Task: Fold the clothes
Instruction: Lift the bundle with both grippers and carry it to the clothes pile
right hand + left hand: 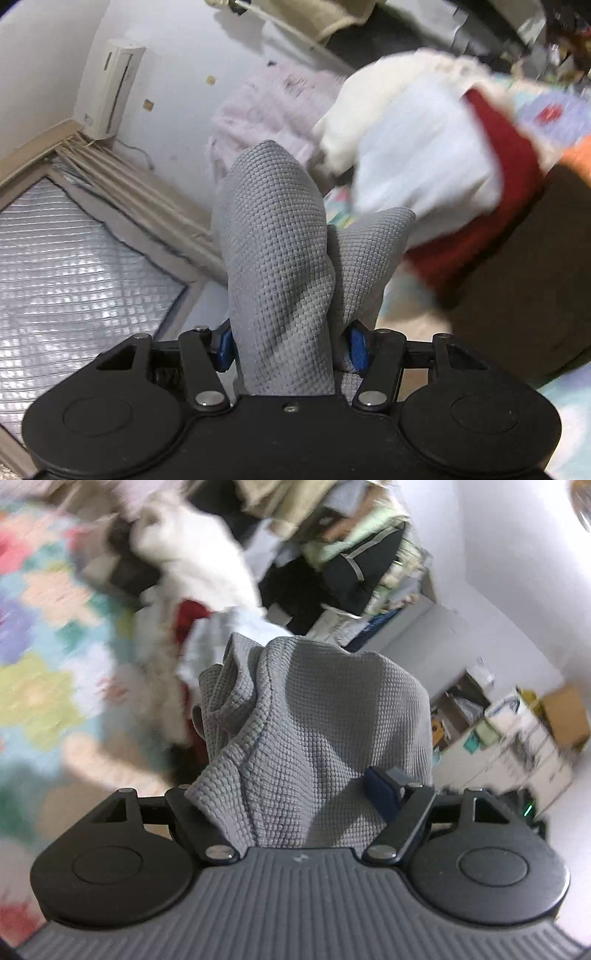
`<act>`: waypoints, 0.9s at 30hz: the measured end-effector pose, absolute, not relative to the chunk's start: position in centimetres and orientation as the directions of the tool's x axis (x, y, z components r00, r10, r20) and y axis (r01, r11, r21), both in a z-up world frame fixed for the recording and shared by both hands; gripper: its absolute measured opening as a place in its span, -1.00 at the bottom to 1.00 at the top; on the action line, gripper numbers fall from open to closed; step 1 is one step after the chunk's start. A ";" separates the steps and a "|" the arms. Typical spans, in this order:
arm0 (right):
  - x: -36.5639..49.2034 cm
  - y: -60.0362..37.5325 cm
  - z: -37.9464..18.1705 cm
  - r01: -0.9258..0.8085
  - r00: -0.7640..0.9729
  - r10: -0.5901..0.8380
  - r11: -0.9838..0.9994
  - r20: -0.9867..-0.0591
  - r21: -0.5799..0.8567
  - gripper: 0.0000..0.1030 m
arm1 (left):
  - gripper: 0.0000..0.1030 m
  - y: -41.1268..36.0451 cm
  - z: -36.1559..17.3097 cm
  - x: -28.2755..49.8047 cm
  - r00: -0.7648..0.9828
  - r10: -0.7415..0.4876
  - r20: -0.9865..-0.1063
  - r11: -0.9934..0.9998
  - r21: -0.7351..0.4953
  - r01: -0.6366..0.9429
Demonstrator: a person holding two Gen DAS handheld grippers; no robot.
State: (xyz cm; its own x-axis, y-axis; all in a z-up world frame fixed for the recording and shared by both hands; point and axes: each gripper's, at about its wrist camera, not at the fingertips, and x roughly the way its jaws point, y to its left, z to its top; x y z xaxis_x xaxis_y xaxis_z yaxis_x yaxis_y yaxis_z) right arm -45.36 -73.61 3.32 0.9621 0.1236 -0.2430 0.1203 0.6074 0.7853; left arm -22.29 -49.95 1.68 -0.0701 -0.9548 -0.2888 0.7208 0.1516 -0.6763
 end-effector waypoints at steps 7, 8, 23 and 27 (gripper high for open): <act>-46.3 -79.7 4.0 0.132 0.939 0.116 0.745 -0.322 0.654 0.17 | 0.40 -54.6 -0.1 -24.7 -0.123 -0.951 -0.284 0.098 -0.653 0.751; -46.2 -80.5 3.8 0.167 0.929 0.100 0.747 -0.356 0.643 0.15 | 0.40 -55.3 -0.4 -25.0 -0.143 -0.939 -0.313 0.101 -0.647 0.756; -46.8 -82.5 -0.7 0.492 0.814 -0.186 0.723 -0.550 0.484 0.19 | 0.29 -57.6 -2.0 -26.3 -0.052 -0.858 -0.511 0.194 -0.416 0.889; -47.6 -79.2 2.2 0.548 0.785 -0.344 0.773 -0.515 0.319 0.19 | 0.28 -55.1 0.7 -26.8 -0.013 -0.924 -0.382 0.157 -0.411 0.898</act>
State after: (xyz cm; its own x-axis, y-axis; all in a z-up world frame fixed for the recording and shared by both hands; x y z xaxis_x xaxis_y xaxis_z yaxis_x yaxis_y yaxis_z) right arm -47.59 -79.22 2.18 0.7848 -0.3442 -0.5154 0.5483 0.7732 0.3187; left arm -26.79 -55.10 0.65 -0.0134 -0.9241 -0.3820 0.8980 0.1569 -0.4112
